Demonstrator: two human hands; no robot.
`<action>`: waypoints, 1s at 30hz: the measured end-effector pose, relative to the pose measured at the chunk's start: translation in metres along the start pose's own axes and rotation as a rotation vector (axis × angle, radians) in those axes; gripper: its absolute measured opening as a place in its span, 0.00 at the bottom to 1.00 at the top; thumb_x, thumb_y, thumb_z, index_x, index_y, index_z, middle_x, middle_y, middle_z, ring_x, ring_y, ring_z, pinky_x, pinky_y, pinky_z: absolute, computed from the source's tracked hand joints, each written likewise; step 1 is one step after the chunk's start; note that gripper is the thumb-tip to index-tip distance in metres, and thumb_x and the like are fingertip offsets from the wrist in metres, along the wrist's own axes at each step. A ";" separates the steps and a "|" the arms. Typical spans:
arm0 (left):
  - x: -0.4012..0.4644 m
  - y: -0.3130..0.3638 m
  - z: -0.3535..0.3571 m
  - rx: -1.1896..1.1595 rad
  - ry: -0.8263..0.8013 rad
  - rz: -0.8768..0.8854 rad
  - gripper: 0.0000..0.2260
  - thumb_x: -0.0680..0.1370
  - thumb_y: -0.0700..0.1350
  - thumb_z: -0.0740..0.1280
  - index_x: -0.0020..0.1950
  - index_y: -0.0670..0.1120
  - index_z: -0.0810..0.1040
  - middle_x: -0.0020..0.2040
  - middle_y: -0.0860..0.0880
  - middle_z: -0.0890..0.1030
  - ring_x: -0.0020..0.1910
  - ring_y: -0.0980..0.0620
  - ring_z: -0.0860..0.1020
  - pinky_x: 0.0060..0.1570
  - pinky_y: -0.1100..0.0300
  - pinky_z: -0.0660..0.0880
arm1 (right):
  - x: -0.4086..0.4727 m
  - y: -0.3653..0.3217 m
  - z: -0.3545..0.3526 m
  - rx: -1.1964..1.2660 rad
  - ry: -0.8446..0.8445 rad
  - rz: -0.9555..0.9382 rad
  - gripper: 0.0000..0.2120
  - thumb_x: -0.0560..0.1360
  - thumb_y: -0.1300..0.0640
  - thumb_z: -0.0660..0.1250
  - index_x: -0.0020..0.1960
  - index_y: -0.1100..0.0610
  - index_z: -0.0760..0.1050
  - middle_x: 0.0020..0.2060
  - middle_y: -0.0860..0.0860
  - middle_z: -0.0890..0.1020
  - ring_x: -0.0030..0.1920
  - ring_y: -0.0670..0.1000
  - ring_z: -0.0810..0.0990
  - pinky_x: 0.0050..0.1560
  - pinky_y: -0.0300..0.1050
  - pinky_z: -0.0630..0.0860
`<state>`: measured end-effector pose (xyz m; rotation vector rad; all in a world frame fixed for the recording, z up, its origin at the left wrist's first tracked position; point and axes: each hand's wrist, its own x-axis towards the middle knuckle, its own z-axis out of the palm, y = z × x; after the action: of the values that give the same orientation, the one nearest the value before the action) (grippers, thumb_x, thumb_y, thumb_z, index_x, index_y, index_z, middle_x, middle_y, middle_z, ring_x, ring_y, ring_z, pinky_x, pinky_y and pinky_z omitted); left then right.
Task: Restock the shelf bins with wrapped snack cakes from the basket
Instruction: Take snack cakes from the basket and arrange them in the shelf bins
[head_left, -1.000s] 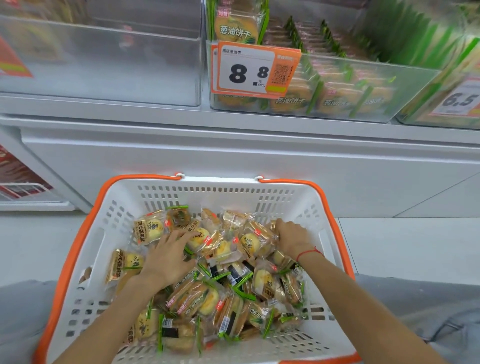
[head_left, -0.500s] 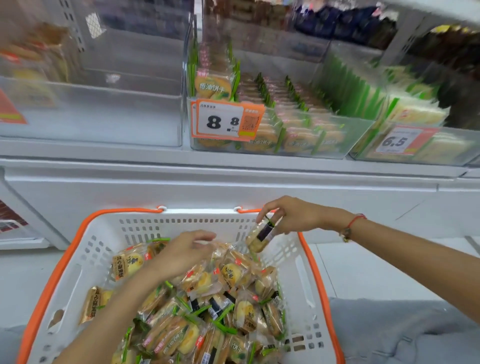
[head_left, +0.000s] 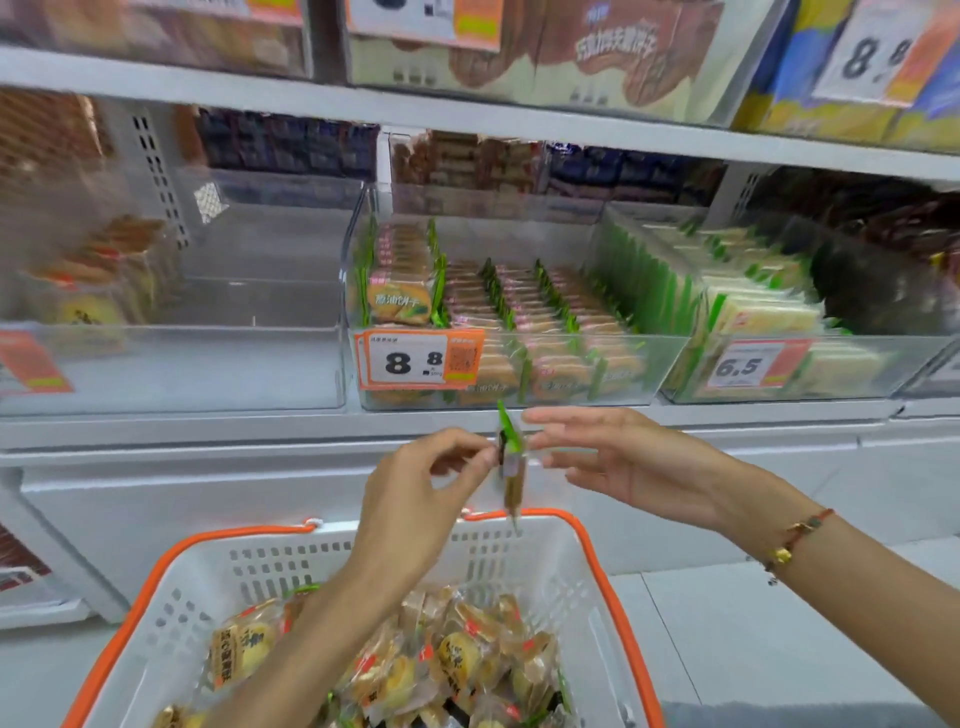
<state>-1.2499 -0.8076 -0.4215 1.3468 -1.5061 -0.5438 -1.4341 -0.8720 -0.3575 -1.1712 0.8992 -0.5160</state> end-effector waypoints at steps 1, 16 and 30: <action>0.004 0.003 0.010 -0.107 -0.051 -0.087 0.05 0.77 0.45 0.69 0.46 0.56 0.81 0.44 0.59 0.84 0.44 0.60 0.81 0.47 0.62 0.77 | 0.002 0.003 -0.001 -0.011 0.033 -0.023 0.11 0.73 0.66 0.67 0.54 0.57 0.80 0.42 0.53 0.85 0.37 0.43 0.82 0.36 0.31 0.77; -0.034 -0.111 0.026 0.348 -0.334 -0.460 0.07 0.79 0.45 0.65 0.54 0.54 0.79 0.57 0.56 0.80 0.54 0.56 0.77 0.56 0.56 0.75 | 0.051 0.124 -0.037 -0.992 -0.050 0.432 0.10 0.77 0.61 0.63 0.55 0.57 0.79 0.40 0.48 0.81 0.36 0.45 0.79 0.37 0.35 0.75; -0.110 -0.197 0.003 0.748 -0.692 -0.422 0.32 0.78 0.58 0.61 0.77 0.61 0.48 0.77 0.57 0.51 0.76 0.51 0.51 0.72 0.47 0.54 | 0.119 0.272 -0.012 -1.414 0.255 0.290 0.07 0.78 0.60 0.60 0.56 0.59 0.72 0.56 0.57 0.77 0.56 0.57 0.77 0.50 0.47 0.72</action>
<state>-1.1735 -0.7620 -0.6293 2.2408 -2.1137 -0.8083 -1.4030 -0.8776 -0.6533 -2.1857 1.7142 0.3440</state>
